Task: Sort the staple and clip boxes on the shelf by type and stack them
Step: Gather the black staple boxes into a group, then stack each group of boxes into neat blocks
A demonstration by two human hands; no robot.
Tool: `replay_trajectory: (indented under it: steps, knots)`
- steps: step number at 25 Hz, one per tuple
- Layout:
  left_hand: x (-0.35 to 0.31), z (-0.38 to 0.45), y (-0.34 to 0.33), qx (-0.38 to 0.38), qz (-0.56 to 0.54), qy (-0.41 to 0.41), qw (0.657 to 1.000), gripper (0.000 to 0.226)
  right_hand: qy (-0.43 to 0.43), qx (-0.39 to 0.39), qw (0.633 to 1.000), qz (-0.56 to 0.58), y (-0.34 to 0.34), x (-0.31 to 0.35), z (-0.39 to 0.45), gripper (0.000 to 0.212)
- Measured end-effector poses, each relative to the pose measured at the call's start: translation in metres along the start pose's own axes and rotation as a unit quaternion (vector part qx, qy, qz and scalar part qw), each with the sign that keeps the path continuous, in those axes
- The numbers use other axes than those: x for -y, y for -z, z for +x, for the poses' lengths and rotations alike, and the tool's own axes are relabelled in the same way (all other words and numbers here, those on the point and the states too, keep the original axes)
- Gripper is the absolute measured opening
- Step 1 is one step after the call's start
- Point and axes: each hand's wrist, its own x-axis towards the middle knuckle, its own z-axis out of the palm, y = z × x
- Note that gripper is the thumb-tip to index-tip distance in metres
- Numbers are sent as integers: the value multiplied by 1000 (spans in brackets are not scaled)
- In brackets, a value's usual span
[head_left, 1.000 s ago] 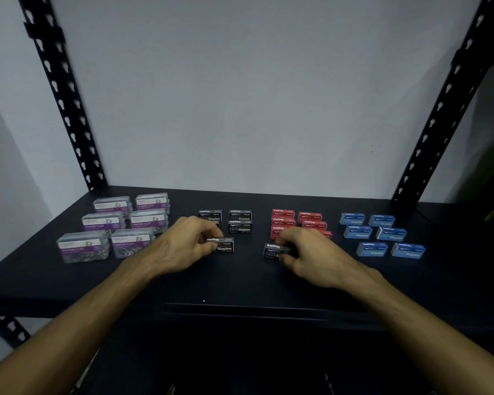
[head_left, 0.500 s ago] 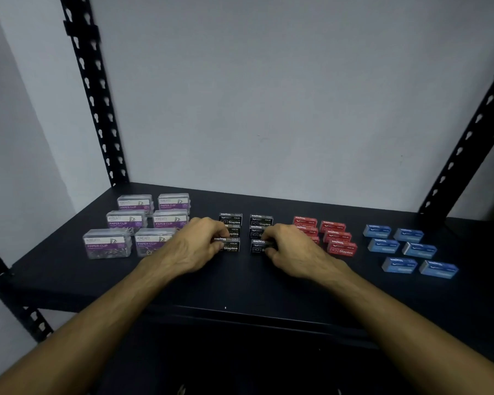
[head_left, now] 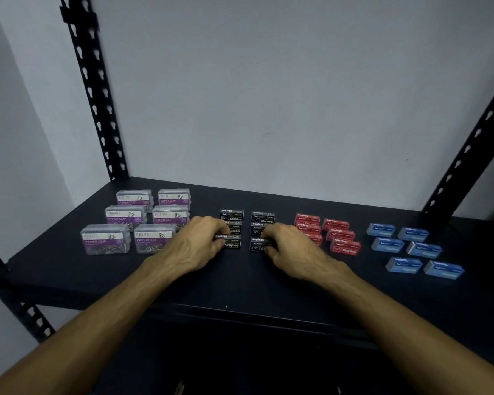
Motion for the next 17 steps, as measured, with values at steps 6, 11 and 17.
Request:
replay_trajectory:
  steps: [6,11,17]
  knots:
    - [-4,-2,3,5,2,-3,1000,35,-2,-7,1000,-4,-2,-1,-1,17]
    - [-17,-8,20,-35,38,-47,998,46,0,-45,998,-42,2,7,-8,41]
    - [-11,-17,63,-74,15,-81,994,39,57,-114,992,-23,15,39,0,46]
